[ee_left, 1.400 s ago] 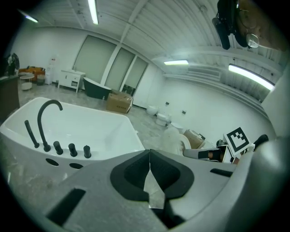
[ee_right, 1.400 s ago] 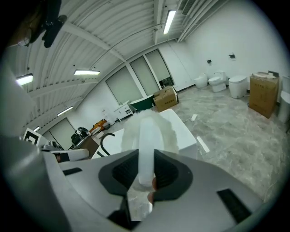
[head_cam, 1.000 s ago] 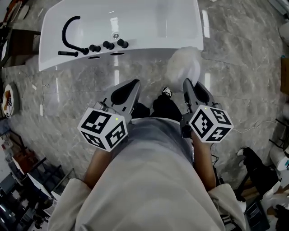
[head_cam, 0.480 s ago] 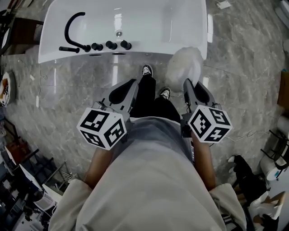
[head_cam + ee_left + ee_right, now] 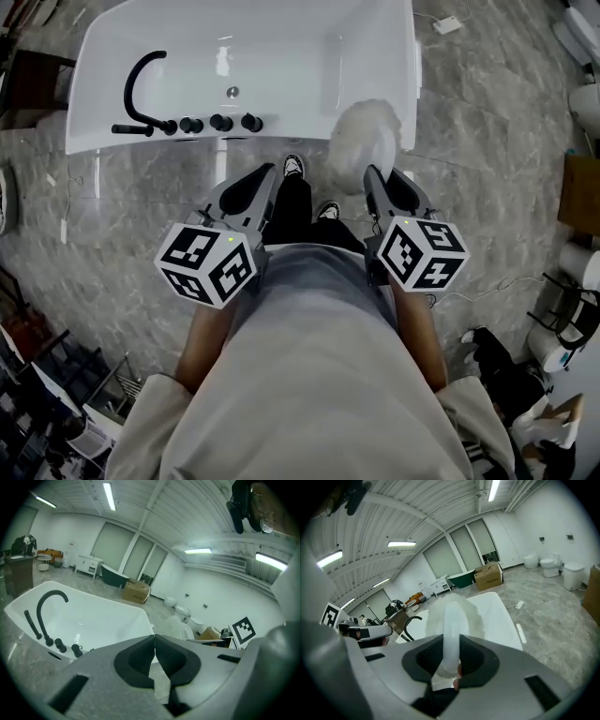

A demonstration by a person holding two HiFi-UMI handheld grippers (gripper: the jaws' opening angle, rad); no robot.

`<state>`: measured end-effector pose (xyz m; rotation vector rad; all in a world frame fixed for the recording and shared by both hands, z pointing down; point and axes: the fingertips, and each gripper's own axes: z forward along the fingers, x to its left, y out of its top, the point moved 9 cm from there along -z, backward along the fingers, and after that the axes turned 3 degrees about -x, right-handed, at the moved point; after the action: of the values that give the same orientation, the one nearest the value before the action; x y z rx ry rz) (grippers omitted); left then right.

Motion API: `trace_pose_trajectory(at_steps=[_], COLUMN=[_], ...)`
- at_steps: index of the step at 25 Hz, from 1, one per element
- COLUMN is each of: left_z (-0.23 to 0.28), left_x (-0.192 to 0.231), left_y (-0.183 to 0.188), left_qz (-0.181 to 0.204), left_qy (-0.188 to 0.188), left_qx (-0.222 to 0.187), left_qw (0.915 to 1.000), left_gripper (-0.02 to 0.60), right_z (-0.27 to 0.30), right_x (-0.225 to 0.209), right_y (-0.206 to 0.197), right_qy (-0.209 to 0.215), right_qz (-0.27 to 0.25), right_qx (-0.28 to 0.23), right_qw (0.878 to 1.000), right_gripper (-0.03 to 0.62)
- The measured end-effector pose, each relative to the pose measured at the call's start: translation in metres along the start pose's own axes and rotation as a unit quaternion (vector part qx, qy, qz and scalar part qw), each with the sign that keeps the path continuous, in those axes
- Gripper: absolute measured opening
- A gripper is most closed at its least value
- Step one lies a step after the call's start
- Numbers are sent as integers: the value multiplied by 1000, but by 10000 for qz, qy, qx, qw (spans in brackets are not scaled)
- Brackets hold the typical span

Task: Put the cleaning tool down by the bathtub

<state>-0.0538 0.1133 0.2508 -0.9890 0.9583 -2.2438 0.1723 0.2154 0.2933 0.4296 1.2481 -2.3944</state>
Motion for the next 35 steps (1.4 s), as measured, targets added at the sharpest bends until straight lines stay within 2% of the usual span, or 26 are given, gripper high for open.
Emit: trace_pose_trajectory(at_steps=[13,19,30,35], left_z=[29,46,63,65], left_x=[62,77,118,135], left_y=[56,76,97,101], left_qz=[-190,-27,140,152], left_qy=[-173,-369,-600,-549], left_qx=[-293,-292,-156,-181], left_qw=[9992,9989,9980,9982], left_gripper=[9,9,9,9], right_z=[68,83,117,131], right_x=[30,39,58,59], right_y=[37,52,60,63], right_qy=[176,180,-198,-303], right_qz=[-128,-179,-630,-767], right_qx=[212,141,183,297], right_qw=[9995,9996,9976,9962], right_gripper=[80,80,79,80])
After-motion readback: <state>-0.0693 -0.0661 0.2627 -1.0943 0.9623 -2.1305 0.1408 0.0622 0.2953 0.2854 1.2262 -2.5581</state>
